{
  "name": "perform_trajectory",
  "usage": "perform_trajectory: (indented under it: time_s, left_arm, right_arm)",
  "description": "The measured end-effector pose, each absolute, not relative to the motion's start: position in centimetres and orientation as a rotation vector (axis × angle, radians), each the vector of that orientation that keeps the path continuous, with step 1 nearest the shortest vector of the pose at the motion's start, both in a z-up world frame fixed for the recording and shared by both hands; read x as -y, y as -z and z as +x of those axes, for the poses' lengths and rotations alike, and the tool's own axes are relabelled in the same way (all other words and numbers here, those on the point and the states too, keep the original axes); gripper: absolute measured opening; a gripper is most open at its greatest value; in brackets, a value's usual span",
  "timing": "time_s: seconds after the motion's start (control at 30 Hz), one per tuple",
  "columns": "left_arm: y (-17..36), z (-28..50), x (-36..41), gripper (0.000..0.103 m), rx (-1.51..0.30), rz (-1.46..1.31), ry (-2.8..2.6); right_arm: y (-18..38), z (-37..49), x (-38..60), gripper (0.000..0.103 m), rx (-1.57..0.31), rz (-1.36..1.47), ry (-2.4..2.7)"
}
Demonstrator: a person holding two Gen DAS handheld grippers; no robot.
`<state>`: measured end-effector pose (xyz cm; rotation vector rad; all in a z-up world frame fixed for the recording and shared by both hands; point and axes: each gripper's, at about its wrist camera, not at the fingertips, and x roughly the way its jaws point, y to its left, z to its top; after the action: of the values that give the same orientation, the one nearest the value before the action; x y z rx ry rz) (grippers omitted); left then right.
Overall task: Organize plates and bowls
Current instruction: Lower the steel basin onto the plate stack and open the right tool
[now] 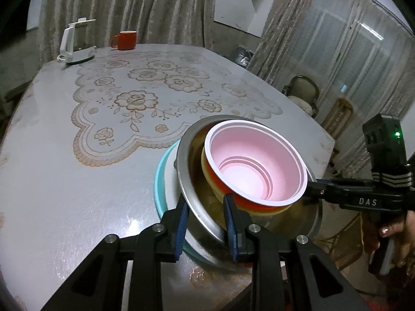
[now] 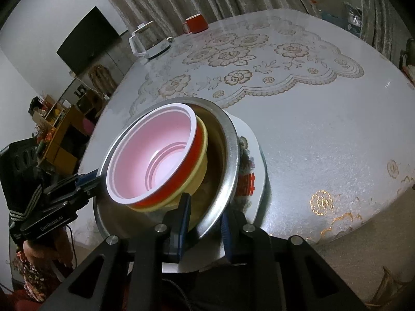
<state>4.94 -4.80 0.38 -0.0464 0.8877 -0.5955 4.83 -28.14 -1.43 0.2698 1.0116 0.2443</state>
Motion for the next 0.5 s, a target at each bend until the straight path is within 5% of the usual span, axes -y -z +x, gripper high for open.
perform_trajectory:
  time_s: [0.37,0.5]
  left_arm:
    - [-1.1,3.3,4.7,0.029,-0.858,-0.021,0.532]
    - [-1.2,2.4,4.7,0.041,-0.845,0.001,0.515]
  right_arm:
    - [1.5,3.8,27.9,0.027,-0.975,0.286,-0.229]
    - [1.3,3.2,27.7,0.029,-0.957,0.285,-0.228]
